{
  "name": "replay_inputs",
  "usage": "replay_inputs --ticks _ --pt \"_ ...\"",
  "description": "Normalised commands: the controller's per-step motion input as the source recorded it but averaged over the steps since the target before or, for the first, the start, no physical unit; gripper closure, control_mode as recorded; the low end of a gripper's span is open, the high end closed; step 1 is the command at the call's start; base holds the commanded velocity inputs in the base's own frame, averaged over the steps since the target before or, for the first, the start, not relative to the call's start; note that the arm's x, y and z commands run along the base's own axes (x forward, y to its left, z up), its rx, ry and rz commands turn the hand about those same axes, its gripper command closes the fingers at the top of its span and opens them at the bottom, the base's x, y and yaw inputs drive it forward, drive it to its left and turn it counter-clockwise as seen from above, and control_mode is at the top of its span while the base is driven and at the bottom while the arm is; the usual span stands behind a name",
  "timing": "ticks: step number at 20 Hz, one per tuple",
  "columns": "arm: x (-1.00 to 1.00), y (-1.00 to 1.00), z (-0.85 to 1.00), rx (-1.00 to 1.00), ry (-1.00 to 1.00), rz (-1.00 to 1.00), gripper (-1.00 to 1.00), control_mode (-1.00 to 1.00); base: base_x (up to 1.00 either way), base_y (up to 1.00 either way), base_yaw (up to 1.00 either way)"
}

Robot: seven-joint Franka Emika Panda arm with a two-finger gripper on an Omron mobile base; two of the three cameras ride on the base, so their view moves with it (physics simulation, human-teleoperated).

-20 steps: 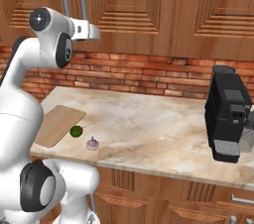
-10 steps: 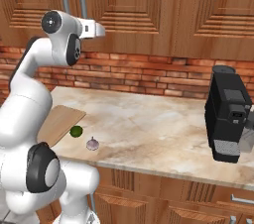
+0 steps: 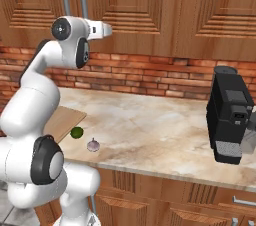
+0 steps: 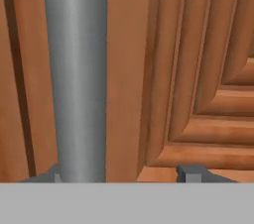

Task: Open the cabinet. Place the bowl and condiment on the counter. Then place the lime and garlic on the cutting board.

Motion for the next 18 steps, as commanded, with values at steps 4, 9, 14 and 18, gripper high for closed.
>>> replay_inputs --ticks 4,9,14,18 --pt "0.41 -0.01 0.00 0.00 -0.09 0.00 1.00 -1.00 0.00 0.00 0.00" --pt "0.12 -0.05 0.03 0.00 0.02 -0.01 1.00 -1.00 0.00 0.00 0.00" --pt "0.00 -0.05 0.01 0.00 0.01 0.00 1.00 -1.00 0.00 0.00 0.00" --pt "-0.62 -0.70 0.04 0.03 0.00 -0.09 1.00 -1.00 0.00 0.00 0.00"
